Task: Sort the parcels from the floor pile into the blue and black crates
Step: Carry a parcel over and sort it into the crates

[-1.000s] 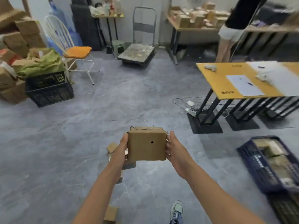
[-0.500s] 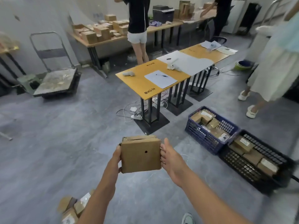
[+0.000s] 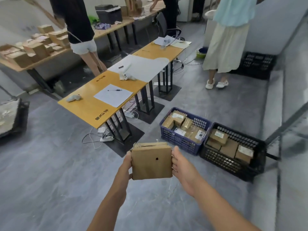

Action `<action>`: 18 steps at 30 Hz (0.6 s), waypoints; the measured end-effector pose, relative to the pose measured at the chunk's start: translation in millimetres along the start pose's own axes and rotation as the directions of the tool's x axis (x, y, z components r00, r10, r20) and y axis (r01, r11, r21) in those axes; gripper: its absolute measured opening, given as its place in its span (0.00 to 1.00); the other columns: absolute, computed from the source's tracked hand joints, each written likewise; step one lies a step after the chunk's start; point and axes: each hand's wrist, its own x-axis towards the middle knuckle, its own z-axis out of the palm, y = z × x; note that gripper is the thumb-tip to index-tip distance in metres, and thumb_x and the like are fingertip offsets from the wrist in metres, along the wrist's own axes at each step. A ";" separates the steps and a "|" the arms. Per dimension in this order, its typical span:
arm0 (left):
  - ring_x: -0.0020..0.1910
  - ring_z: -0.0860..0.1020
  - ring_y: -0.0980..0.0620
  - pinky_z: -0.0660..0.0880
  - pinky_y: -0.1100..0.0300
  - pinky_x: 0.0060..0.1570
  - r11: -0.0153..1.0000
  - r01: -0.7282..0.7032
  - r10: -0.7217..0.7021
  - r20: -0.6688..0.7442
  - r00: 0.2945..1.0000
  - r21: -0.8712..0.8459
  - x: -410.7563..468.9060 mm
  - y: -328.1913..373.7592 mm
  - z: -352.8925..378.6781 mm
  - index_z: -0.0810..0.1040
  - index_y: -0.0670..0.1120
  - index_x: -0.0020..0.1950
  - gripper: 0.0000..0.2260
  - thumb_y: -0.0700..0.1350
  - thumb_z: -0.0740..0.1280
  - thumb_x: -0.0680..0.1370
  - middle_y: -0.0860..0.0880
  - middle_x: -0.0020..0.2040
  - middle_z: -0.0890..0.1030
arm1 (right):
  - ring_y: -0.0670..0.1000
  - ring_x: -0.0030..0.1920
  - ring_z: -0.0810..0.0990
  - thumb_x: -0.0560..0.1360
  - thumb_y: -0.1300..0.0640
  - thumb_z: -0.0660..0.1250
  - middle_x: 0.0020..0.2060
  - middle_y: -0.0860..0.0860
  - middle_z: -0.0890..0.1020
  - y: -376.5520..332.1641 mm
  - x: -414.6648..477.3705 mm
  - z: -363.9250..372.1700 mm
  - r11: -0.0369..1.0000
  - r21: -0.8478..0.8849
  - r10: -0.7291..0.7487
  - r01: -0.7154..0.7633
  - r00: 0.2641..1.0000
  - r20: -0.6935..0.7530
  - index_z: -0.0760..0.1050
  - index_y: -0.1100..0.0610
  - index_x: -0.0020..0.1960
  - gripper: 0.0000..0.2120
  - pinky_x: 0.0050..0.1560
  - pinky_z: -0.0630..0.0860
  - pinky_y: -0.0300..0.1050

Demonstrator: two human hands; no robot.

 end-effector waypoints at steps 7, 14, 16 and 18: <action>0.72 0.71 0.51 0.70 0.48 0.67 0.997 0.047 -0.056 0.142 0.988 0.068 83.5 34.3 58.0 0.72 0.61 0.74 0.28 0.71 0.52 0.79 0.52 0.73 0.73 | 0.43 0.63 0.76 0.82 0.33 0.53 0.59 0.37 0.78 -27.0 63.1 -56.4 0.995 0.095 0.025 -0.006 0.979 -0.204 0.68 0.41 0.72 0.23 0.71 0.67 0.46; 0.70 0.71 0.54 0.68 0.48 0.68 0.988 0.135 -0.151 0.269 0.951 0.078 215.7 73.6 93.3 0.78 0.65 0.61 0.25 0.73 0.52 0.74 0.58 0.66 0.78 | 0.51 0.68 0.79 0.77 0.31 0.57 0.64 0.48 0.84 -63.5 164.0 -84.2 0.981 0.190 0.097 -0.034 0.937 -0.335 0.79 0.50 0.68 0.31 0.77 0.67 0.57; 0.70 0.70 0.52 0.62 0.45 0.74 0.980 0.167 -0.192 0.305 0.933 0.107 254.1 83.9 100.3 0.76 0.66 0.62 0.25 0.74 0.52 0.73 0.55 0.69 0.75 | 0.51 0.68 0.79 0.79 0.32 0.56 0.63 0.49 0.84 -77.6 193.0 -86.9 0.974 0.221 0.125 -0.044 0.920 -0.372 0.80 0.51 0.67 0.30 0.77 0.67 0.58; 0.71 0.70 0.52 0.62 0.43 0.76 0.977 0.174 -0.207 0.339 0.918 0.123 286.8 94.0 106.5 0.76 0.67 0.60 0.24 0.75 0.53 0.72 0.55 0.71 0.74 | 0.51 0.66 0.80 0.79 0.32 0.57 0.62 0.49 0.85 -88.6 218.5 -90.5 0.970 0.235 0.152 -0.056 0.898 -0.413 0.80 0.50 0.65 0.28 0.77 0.67 0.57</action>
